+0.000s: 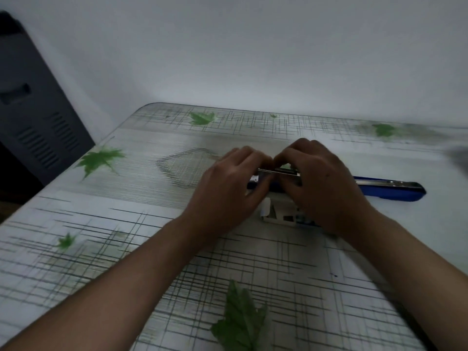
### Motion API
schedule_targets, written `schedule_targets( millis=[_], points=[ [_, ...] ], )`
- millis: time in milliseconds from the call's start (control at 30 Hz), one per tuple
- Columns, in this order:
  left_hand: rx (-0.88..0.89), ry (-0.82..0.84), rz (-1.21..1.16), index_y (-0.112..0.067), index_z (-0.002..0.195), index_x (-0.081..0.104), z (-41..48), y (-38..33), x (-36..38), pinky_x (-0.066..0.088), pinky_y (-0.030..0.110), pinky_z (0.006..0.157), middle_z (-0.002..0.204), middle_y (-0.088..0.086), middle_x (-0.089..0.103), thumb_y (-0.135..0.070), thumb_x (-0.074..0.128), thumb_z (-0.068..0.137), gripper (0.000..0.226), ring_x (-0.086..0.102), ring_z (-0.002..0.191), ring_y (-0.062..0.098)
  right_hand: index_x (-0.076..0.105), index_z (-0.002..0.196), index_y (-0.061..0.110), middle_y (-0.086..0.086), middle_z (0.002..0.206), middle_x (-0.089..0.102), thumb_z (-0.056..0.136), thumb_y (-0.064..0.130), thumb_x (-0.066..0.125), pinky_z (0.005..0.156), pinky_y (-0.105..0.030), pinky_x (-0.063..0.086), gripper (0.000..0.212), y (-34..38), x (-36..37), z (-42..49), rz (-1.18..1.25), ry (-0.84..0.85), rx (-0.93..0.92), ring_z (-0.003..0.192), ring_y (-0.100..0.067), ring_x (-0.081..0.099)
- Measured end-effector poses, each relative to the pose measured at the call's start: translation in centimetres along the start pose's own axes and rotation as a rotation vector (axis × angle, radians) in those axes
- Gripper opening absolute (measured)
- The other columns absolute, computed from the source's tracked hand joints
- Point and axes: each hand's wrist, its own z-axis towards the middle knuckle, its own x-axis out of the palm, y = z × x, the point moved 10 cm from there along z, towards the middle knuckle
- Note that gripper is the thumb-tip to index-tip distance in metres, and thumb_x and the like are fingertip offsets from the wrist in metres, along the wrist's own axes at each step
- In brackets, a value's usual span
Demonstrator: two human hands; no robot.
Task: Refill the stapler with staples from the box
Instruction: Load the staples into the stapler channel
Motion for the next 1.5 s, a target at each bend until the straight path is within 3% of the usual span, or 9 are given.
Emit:
schedule_targets(
  millis=[100,267,433,600,833,1100,1233,1400,1500],
  points=[
    [-0.008,0.062,-0.006,-0.016,0.107,0.059,-0.3,-0.2,0.3,0.052,0.033,0.061,0.093,-0.007,0.066,-0.026,0.050,0.093,0.019,0.058,0.072,0.006,0.065,0.097,0.016,0.002,0.089,0.056,0.086,0.034,0.055,0.064,-0.024,0.047,0.023,-0.1,0.2,-0.8,0.074,0.066,0.023,0.073,-0.010,0.053],
    [0.024,0.238,0.005,-0.021,0.110,0.056,-0.6,-0.1,1.8,0.049,0.031,0.057,0.092,-0.012,0.059,-0.036,0.046,0.090,0.027,0.046,0.062,0.000,0.065,0.094,0.021,0.016,0.077,0.045,0.088,0.029,0.060,0.059,-0.012,0.032,0.011,-0.6,1.2,-1.8,0.109,0.147,0.049,0.065,0.002,0.046],
    [0.052,0.373,0.058,-0.030,0.110,0.057,-1.1,0.7,2.9,0.048,0.030,0.053,0.066,-0.020,0.043,-0.057,0.046,0.084,0.039,0.045,0.056,-0.002,0.059,0.081,0.027,0.018,0.073,0.045,0.084,0.033,0.064,0.059,-0.011,0.030,0.009,-0.7,2.1,-2.2,0.115,0.209,0.054,0.066,0.005,0.045],
    [0.046,0.457,0.055,-0.035,0.108,0.054,-1.9,0.7,4.2,0.052,0.032,0.061,0.090,-0.016,0.062,-0.068,0.051,0.079,0.044,0.055,0.071,0.001,0.058,0.072,0.025,0.013,0.070,0.050,0.079,0.050,0.052,0.059,-0.020,0.040,0.026,-0.9,2.6,-2.2,0.125,0.263,0.082,0.064,-0.001,0.048],
    [0.019,0.440,0.034,-0.035,0.115,0.052,-1.9,0.8,4.2,0.052,0.029,0.064,0.093,-0.016,0.062,-0.062,0.057,0.078,0.046,0.057,0.074,0.002,0.063,0.076,0.022,0.010,0.072,0.052,0.084,0.046,0.062,0.056,-0.018,0.033,0.025,-1.2,3.3,-2.2,0.102,0.326,0.105,0.066,-0.002,0.047],
    [0.002,0.432,0.013,-0.034,0.107,0.053,-1.9,0.8,4.1,0.052,0.030,0.062,0.084,-0.017,0.059,-0.057,0.060,0.078,0.038,0.057,0.071,0.001,0.062,0.066,0.023,0.008,0.064,0.056,0.081,0.044,0.065,0.053,-0.021,0.037,0.026,-1.3,3.5,-2.0,0.108,0.346,0.151,0.059,-0.004,0.052],
    [-0.015,0.434,-0.032,-0.034,0.102,0.053,-1.8,1.3,4.0,0.051,0.028,0.060,0.080,-0.020,0.056,-0.055,0.062,0.078,0.033,0.055,0.069,-0.001,0.065,0.072,0.022,0.010,0.070,0.055,0.080,0.041,0.066,0.058,-0.023,0.042,0.021,-1.5,3.5,-2.0,0.110,0.349,0.152,0.065,-0.004,0.052],
    [-0.036,0.427,-0.042,-0.034,0.098,0.053,-1.7,2.0,4.0,0.050,0.029,0.060,0.080,-0.016,0.058,-0.058,0.060,0.077,0.033,0.055,0.069,-0.001,0.061,0.080,0.028,0.015,0.077,0.053,0.080,0.032,0.068,0.065,-0.020,0.044,0.008,-1.3,3.7,-2.0,0.141,0.396,0.130,0.073,-0.001,0.051],
    [-0.037,0.437,-0.045,-0.031,0.100,0.054,-1.7,2.0,4.2,0.051,0.032,0.061,0.082,-0.014,0.060,-0.057,0.060,0.077,0.035,0.056,0.069,0.001,0.051,0.078,0.038,0.018,0.077,0.052,0.081,0.030,0.068,0.064,-0.023,0.046,0.018,-1.0,3.4,-1.9,0.173,0.377,0.108,0.073,-0.001,0.052]
  ],
)
